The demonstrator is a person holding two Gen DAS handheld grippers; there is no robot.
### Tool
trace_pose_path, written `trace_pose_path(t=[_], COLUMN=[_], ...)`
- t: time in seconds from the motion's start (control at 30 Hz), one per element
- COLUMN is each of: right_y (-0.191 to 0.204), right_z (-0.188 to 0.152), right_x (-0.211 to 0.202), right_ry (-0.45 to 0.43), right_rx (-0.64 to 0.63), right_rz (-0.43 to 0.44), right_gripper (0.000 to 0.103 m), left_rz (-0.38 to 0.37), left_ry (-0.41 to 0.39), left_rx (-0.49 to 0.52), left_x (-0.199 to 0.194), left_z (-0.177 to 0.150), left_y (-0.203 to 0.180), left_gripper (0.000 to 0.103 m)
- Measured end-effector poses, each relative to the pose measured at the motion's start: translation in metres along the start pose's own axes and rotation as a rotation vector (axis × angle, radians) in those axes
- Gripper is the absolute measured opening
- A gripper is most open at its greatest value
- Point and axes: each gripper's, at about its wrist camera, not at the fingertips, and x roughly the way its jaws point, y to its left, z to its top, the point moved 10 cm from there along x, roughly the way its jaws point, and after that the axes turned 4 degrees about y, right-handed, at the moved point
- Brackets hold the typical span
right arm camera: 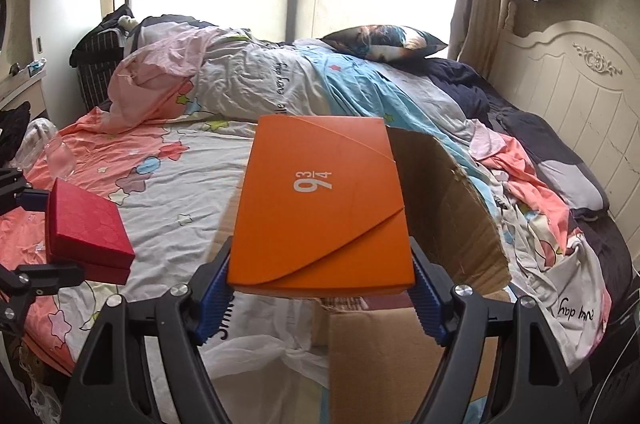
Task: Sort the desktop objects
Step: 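Carry the orange box over the cardboard box with the right gripper while the left follows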
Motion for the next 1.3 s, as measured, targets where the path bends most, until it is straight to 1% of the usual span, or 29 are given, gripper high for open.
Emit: trace_pose_path(t=[0.23, 0.43, 0.57, 0.63, 0.77, 0.97, 1.1, 1.2, 1.3], right_y=[-0.021, -0.027, -0.032, -0.035, -0.040, -0.048, -0.053, -0.055, -0.056], right_z=[-0.012, -0.022, -0.024, -0.025, -0.025, -0.025, -0.024, -0.024, -0.024], right_x=[0.016, 0.023, 0.026, 0.027, 0.028, 0.026, 0.025, 0.026, 0.028], right_ry=[0.044, 0.064, 0.070, 0.073, 0.076, 0.072, 0.069, 0.071, 0.073], right_rx=[0.028, 0.019, 0.022, 0.027, 0.033, 0.043, 0.049, 0.049, 0.050], right_rz=[-0.016, -0.039, -0.045, -0.046, -0.051, -0.063, -0.068, -0.070, -0.072], right_gripper=[0.074, 0.074, 0.074, 0.074, 0.074, 0.074, 0.074, 0.074, 0.074], left_rz=[-0.025, -0.073, -0.108, -0.104, -0.155, -0.207, -0.227, -0.259, -0.272], left_ry=[0.006, -0.016, -0.016, -0.014, -0.017, -0.013, -0.014, -0.027, -0.030], left_rx=[0.008, 0.009, 0.029, 0.042, 0.043, 0.067, 0.080, 0.077, 0.082], left_x=[0.010, 0.009, 0.009, 0.011, 0.017, 0.026, 0.031, 0.031, 0.031], left_z=[0.011, 0.027, 0.037, 0.042, 0.051, 0.056, 0.059, 0.065, 0.070], left_y=[-0.012, -0.023, -0.033, -0.037, -0.045, -0.060, -0.067, -0.070, -0.073], left_gripper=[0.073, 0.073, 0.073, 0.073, 0.073, 0.073, 0.073, 0.073, 0.073])
